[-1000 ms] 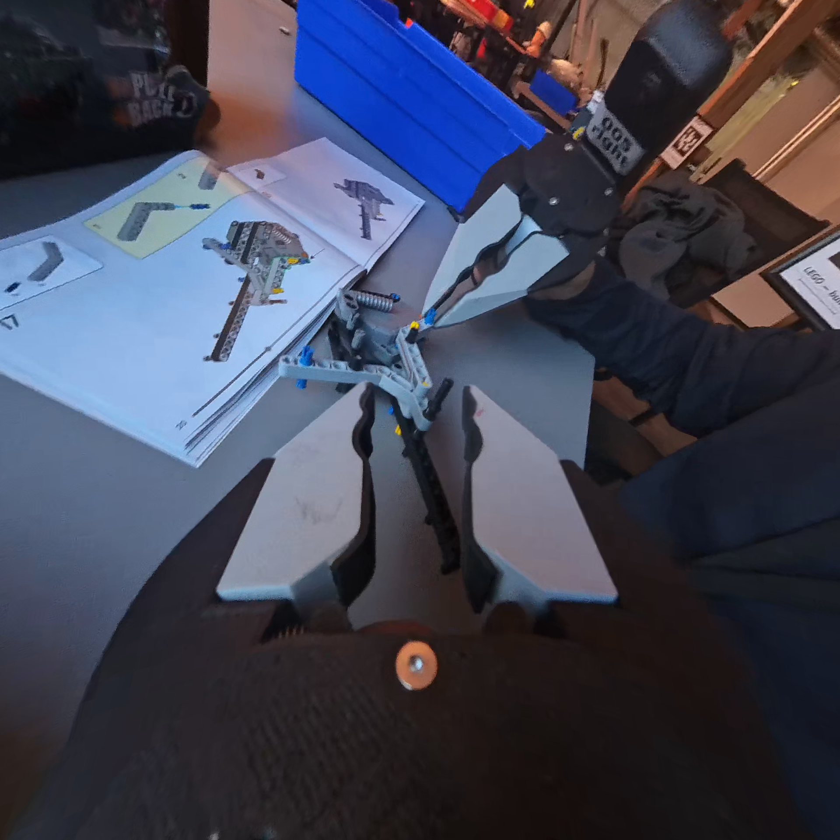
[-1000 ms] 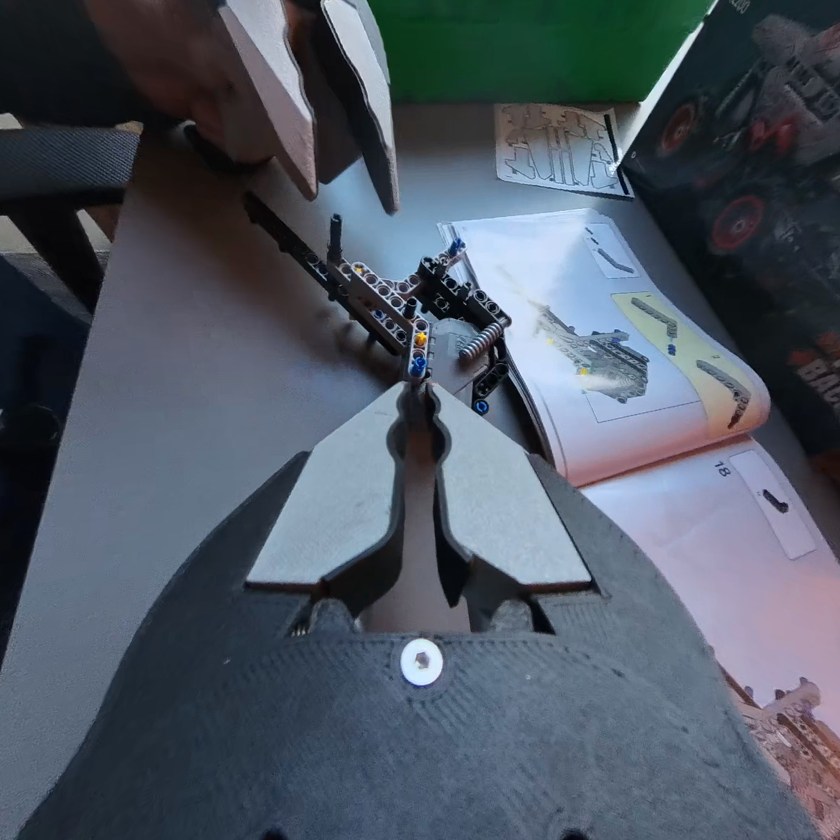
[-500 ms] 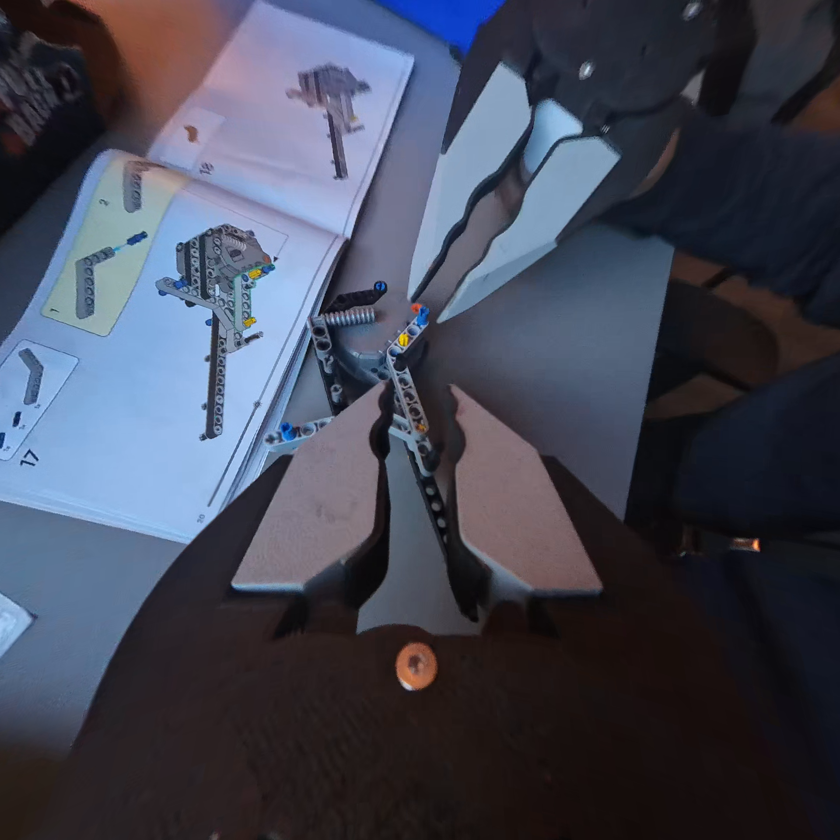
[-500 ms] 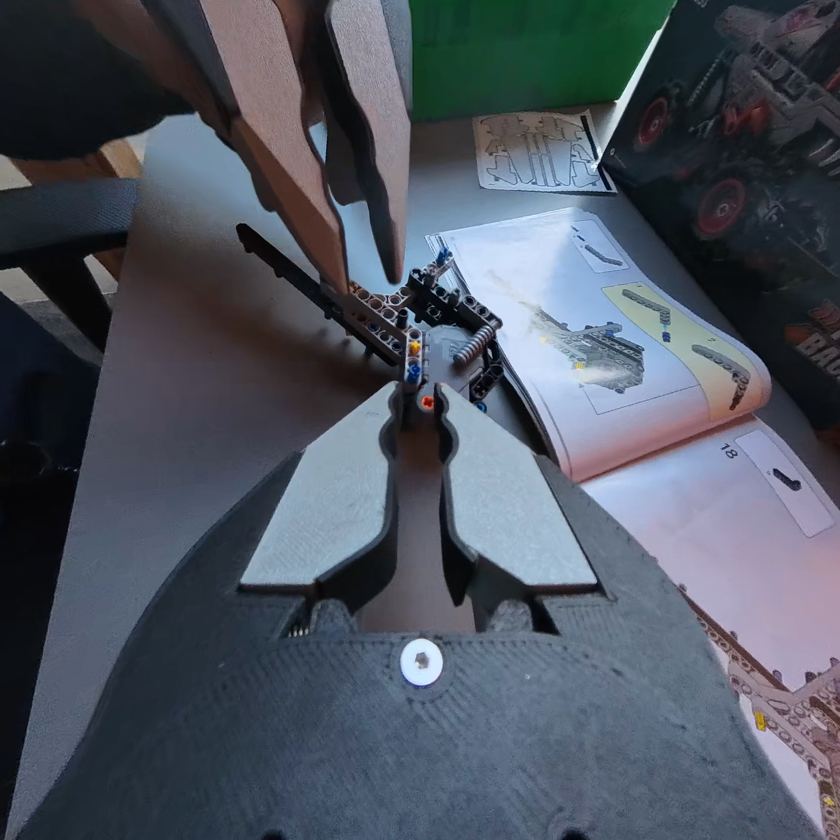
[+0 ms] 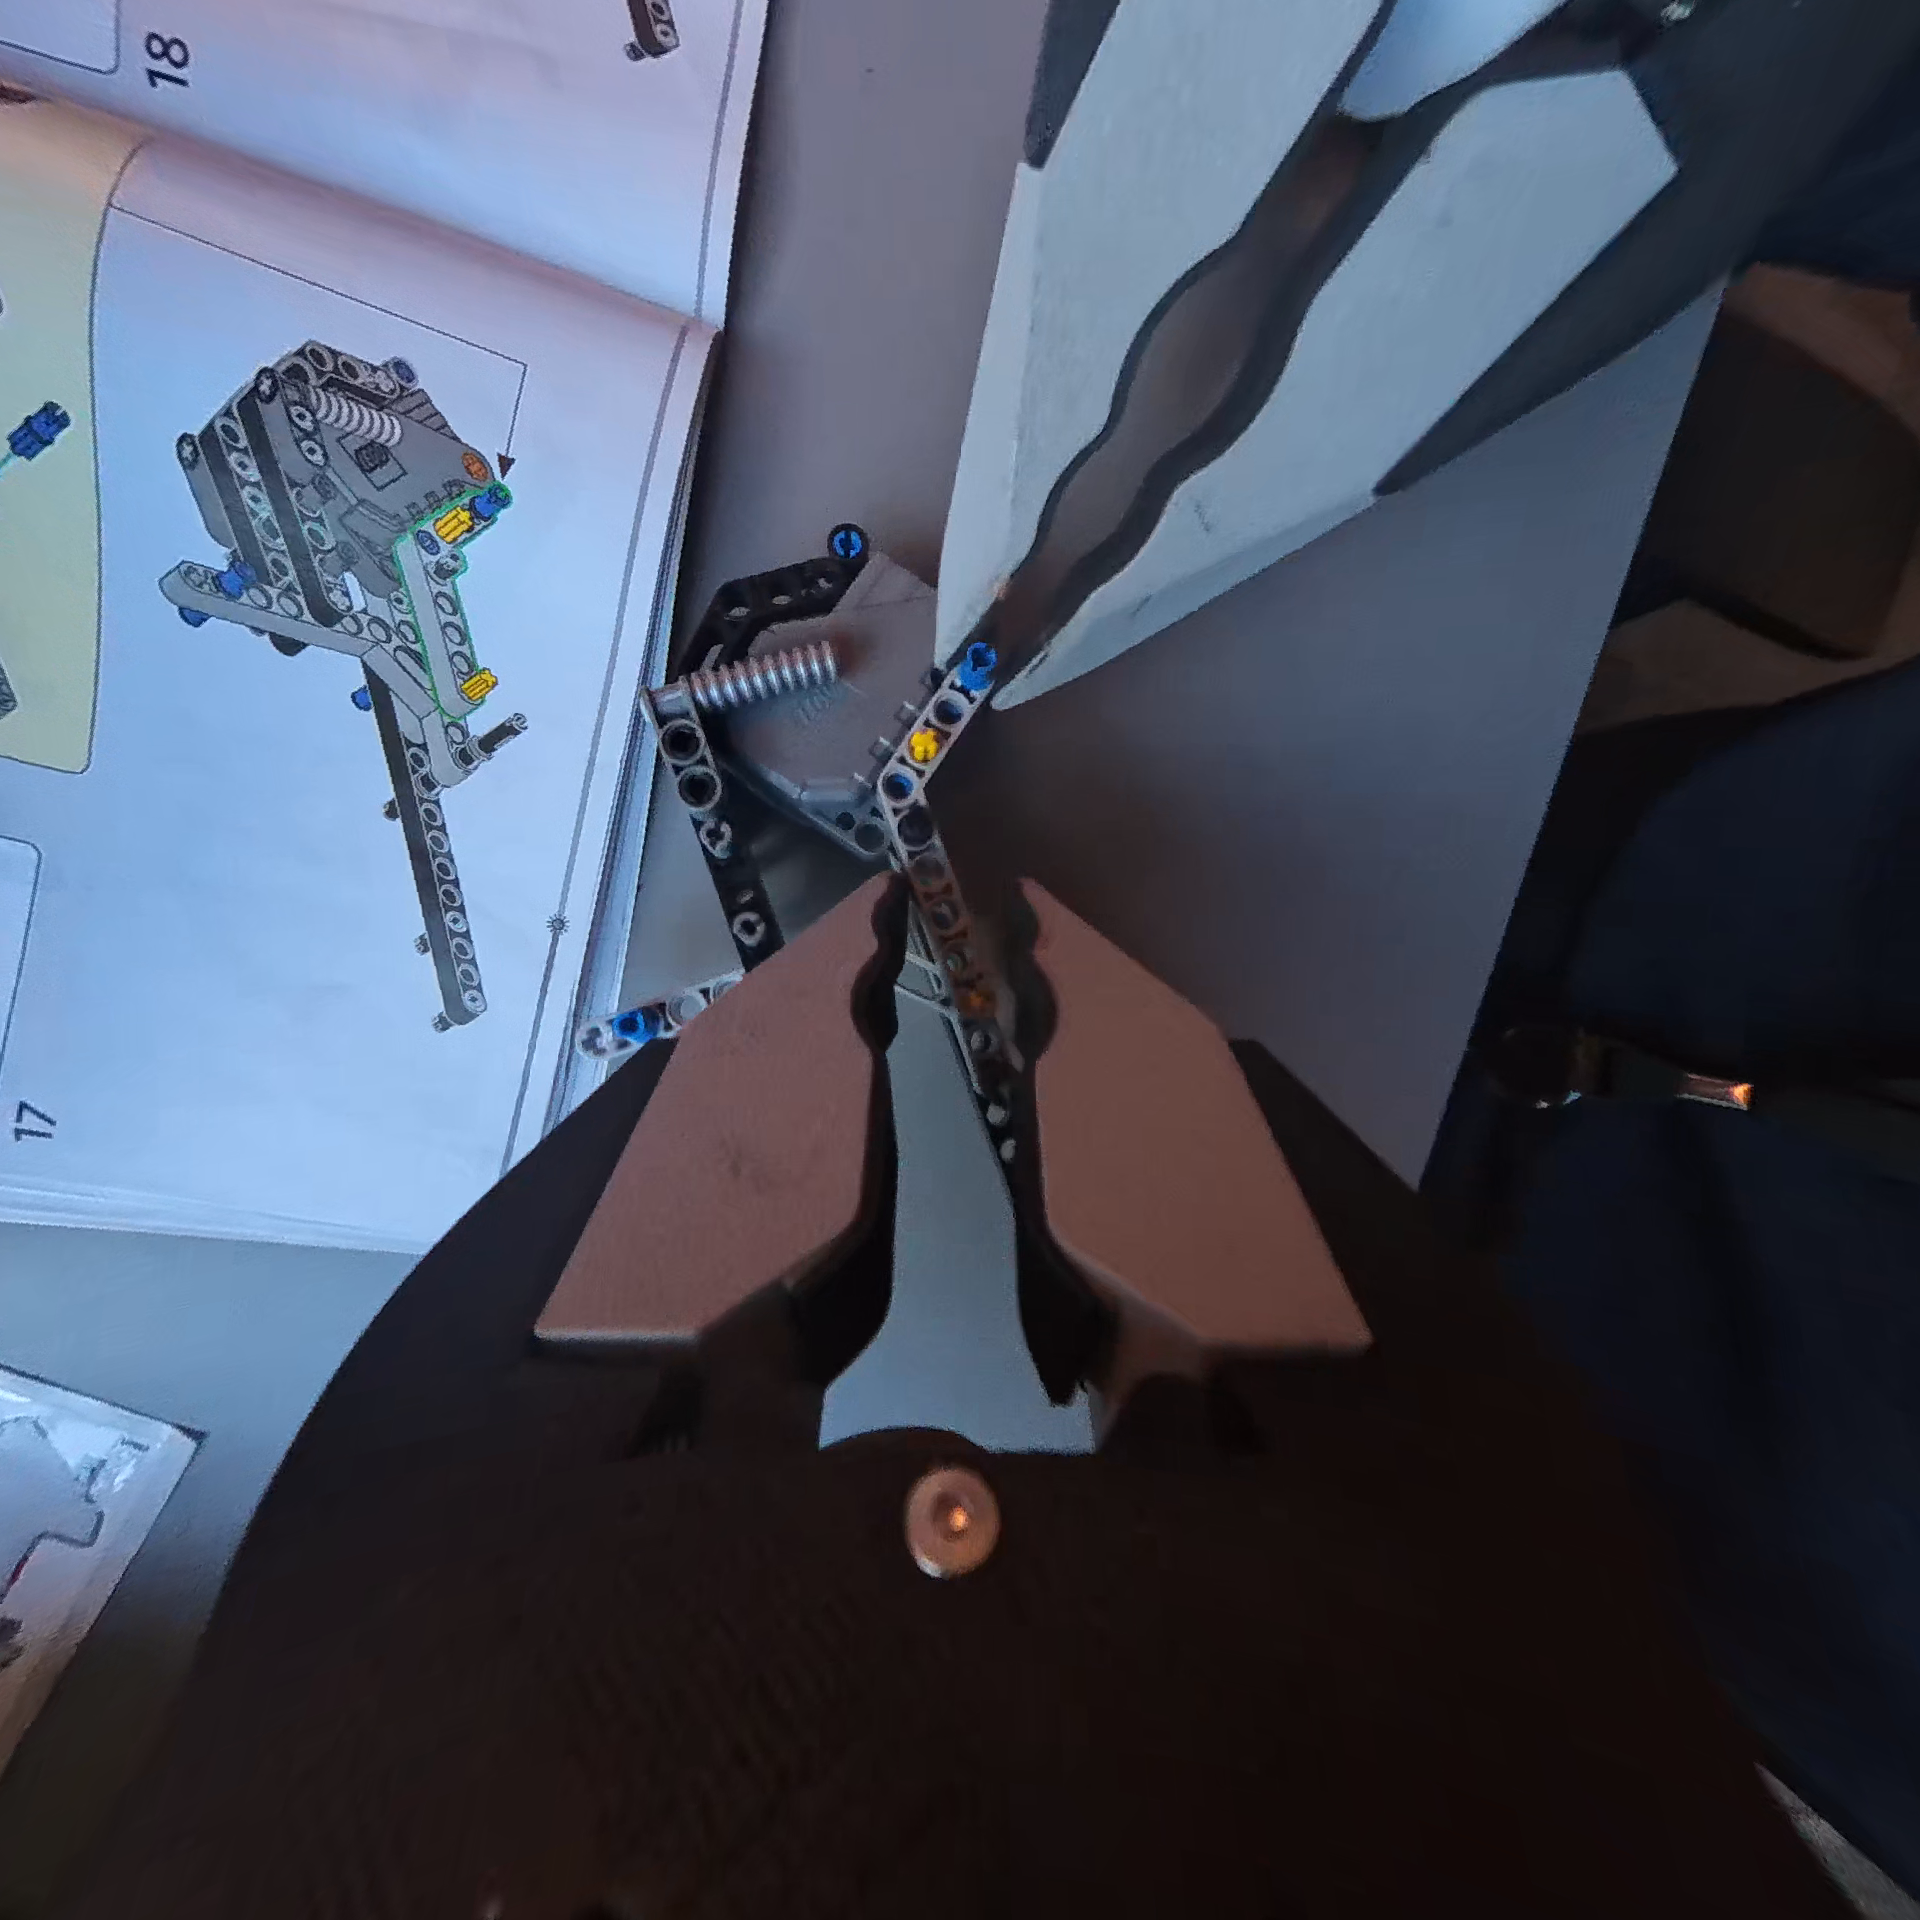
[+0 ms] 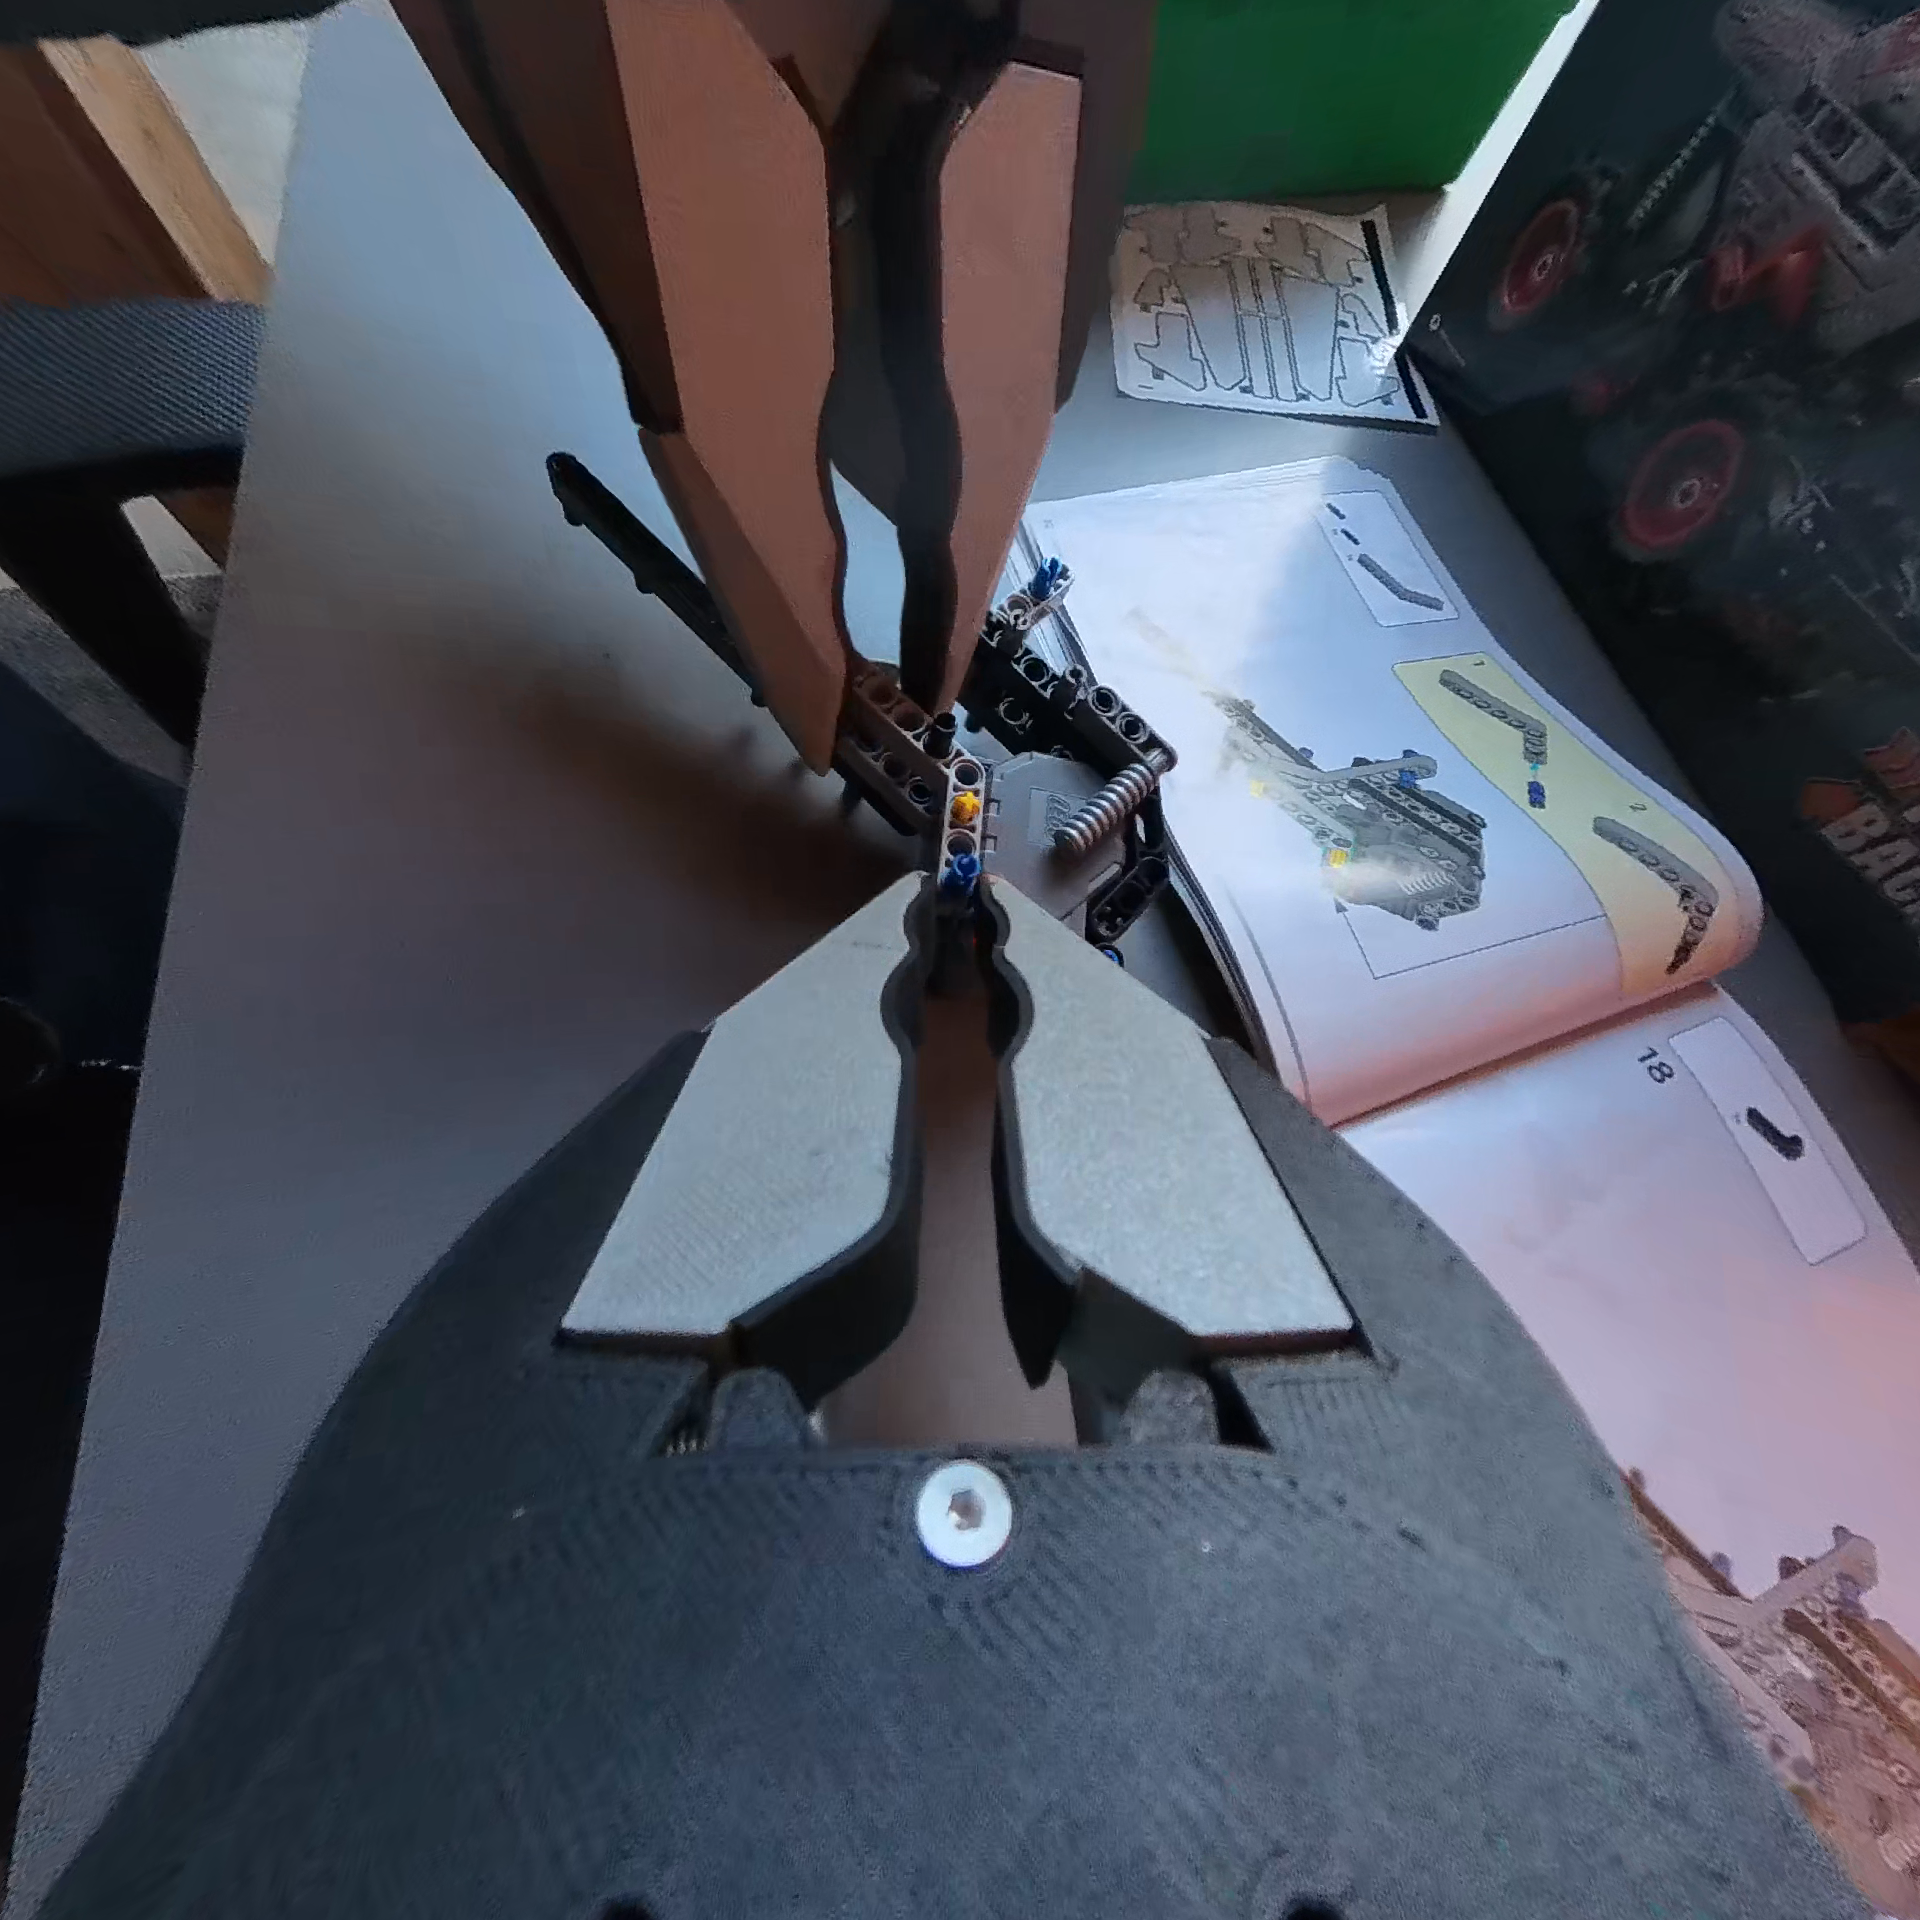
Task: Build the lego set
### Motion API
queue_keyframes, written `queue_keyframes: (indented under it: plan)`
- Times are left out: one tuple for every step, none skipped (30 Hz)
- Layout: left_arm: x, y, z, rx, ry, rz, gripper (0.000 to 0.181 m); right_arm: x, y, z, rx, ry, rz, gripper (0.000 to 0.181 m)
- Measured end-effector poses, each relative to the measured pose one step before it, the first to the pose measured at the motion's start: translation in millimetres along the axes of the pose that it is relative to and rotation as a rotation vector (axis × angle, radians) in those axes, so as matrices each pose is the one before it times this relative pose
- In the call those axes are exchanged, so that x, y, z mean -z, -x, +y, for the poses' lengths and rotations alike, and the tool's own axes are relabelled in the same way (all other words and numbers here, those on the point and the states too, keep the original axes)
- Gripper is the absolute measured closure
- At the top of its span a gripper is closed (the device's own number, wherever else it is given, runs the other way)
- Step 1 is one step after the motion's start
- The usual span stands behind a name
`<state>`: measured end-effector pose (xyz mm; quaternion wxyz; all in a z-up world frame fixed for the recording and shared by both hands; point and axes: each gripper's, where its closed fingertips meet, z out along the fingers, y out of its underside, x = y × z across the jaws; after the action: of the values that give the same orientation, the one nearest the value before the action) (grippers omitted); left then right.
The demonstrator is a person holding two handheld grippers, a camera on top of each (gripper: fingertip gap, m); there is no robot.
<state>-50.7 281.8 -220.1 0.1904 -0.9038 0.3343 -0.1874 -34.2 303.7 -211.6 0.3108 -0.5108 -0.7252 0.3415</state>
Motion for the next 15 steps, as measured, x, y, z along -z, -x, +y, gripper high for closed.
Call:
queue_keyframes:
  plan:
    - [-0.26, 0.28, -0.38, 0.0024, 0.0053, 0.0028, 0.165, -0.08, 0.02, 0.13, 0.0066, 0.0076, 0.0037, 0.177]
    - [-0.26, 0.42, -0.43, 0.0042, 0.0047, 0.0045, 0.165, 0.01, -0.13, 0.15, 0.0052, 0.0069, 0.0037, 0.177]
    - [0.08, -0.14, -0.43, 0.0041, 0.0034, 0.0077, 0.165, 0.03, -0.23, 0.16, 0.0043, 0.0068, 0.0041, 0.177]
    - [0.19, -0.28, -0.44, 0.0038, 0.0024, 0.0081, 0.165, 0.12, -0.36, 0.2, 0.0032, 0.0064, 0.0045, 0.177]
    - [0.03, 0.49, 0.04, 0.0035, 0.0023, 0.004, 0.166, -0.09, 0.09, 0.07, 0.0024, 0.0053, 0.0015, 0.177]
    - [-0.37, 0.91, 0.32, 0.0035, 0.0036, 0.0019, 0.167, -0.2, 0.18, -0.07, 0.0006, 0.0042, -0.0005, 0.177]
    - [-0.67, 2.17, 0.8, 0.004, 0.0073, -0.0066, 0.17, -0.53, 0.73, -0.44, -0.0032, 0.0021, -0.0052, 0.177]
    - [-0.29, 2.23, 0.2, -0.0016, 0.004, -0.0105, 0.171, -0.88, 0.58, -0.58, -0.0085, 0.001, -0.0062, 0.177]
    - [0.3, 1.17, 0.3, -0.0002, 0.0035, -0.0075, 0.172, -0.52, 0.06, -0.51, -0.0097, 0.0024, -0.0055, 0.177]
    - [0.36, 1.25, 0.4, -0.002, 0.005, -0.0103, 0.172, -0.6, 0.11, -0.42, -0.0112, 0.0041, -0.0064, 0.177]
    - [0.27, 0.82, 0.35, -0.0018, 0.0026, -0.0092, 0.173, -0.39, 0.15, -0.26, -0.0115, 0.0062, -0.0059, 0.177]
    - [0.07, 0.28, 0.21, 0.0028, 0.0005, -0.0044, 0.173, -0.22, 0.02, -0.05, -0.0104, 0.0078, -0.0038, 0.177]
    - [0.04, 0.1, 0.02, 0.0048, -0.0006, -0.0021, 0.173, -0.08, -0.15, 0.02, -0.0106, 0.0093, -0.0012, 0.177]
    - [0.13, 0.04, 0.04, 0.0034, -0.0003, -0.0021, 0.173, -0.21, -0.06, 0.01, -0.0039, 0.0086, 0.0031, 0.177]
    - [0.24, -0.27, 0.37, 0.0057, 0.0024, 0.0006, 0.173, -0.29, 0.05, -0.16, 0.0068, 0.0073, 0.0074, 0.177]
